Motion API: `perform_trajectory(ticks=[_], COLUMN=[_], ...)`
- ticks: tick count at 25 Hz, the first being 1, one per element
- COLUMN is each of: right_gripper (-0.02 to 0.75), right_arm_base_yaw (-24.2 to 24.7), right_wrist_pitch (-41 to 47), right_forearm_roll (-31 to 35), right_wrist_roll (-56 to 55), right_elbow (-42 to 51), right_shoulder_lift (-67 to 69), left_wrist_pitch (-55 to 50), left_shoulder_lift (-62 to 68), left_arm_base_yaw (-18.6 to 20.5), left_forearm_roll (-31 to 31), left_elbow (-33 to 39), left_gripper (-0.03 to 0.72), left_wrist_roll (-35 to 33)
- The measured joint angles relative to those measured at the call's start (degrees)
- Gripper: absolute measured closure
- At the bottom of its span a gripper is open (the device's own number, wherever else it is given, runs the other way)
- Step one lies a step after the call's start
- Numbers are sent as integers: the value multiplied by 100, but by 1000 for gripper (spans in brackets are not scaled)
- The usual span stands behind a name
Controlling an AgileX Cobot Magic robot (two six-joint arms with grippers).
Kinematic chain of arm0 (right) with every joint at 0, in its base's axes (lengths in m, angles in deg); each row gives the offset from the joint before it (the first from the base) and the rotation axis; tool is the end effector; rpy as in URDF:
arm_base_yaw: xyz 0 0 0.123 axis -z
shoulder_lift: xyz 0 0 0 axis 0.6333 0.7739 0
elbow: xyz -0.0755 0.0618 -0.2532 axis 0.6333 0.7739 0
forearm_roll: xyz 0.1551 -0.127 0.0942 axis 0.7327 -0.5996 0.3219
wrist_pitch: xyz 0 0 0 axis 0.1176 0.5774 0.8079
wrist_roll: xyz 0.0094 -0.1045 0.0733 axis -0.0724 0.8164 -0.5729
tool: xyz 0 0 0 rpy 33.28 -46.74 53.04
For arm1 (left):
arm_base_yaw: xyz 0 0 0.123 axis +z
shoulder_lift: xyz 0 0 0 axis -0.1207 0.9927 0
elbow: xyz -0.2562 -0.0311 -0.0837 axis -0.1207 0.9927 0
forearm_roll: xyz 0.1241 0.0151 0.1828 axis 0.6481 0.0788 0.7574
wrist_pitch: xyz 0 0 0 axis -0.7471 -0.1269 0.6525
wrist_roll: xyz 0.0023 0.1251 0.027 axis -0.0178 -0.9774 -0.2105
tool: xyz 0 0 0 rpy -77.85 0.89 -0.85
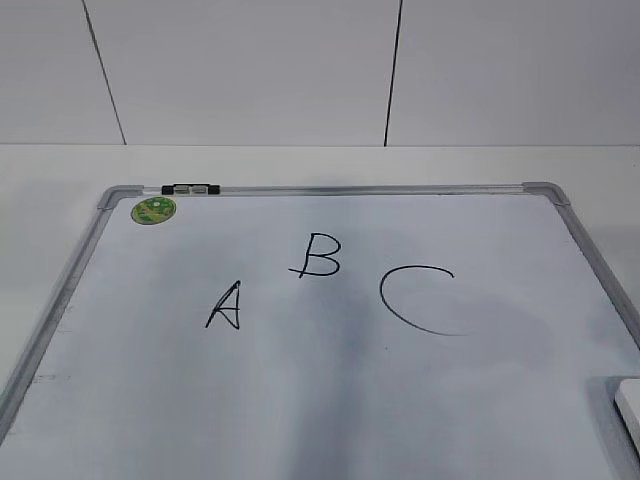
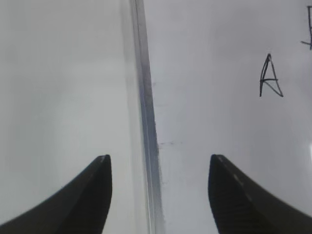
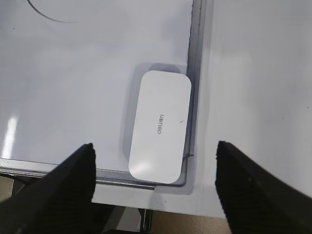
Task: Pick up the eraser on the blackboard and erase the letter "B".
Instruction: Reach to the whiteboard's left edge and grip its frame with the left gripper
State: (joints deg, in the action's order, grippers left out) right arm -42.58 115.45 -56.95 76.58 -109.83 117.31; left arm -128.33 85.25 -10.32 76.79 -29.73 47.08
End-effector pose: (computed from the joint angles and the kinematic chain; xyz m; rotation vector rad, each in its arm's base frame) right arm 0.0928 0.0087 0.2814 -0.1697 2.6259 0.0330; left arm 0.1813 -0.0304 0.2659 0.0234 2.5926 -0.2528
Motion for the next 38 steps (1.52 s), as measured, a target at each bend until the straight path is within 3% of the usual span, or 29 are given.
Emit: perform_trajectory(ticks=[14, 20, 30, 38], right_gripper=[144, 144, 144, 144], right_arm_base_yaw=[0, 0, 0, 0], right_wrist_pitch=[0, 0, 0, 0], right_forearm_roll=[-56, -56, -56, 73], right_wrist_roll=[22, 22, 22, 22], right_elbow=[-9, -9, -9, 279], right_shoulder_lift=[157, 157, 157, 520], left_wrist_pitch=[779, 1073, 1036, 940], left_shoulder_lift=[2364, 2854, 3685, 3912], left_arm_base_yaw=[0, 0, 0, 0], left_forearm_roll=[-599, -598, -395, -323], left_elbow=[-31, -100, -874, -922], left_gripper=[222, 222, 222, 222], left_wrist_roll=[-439, -525, -559, -559])
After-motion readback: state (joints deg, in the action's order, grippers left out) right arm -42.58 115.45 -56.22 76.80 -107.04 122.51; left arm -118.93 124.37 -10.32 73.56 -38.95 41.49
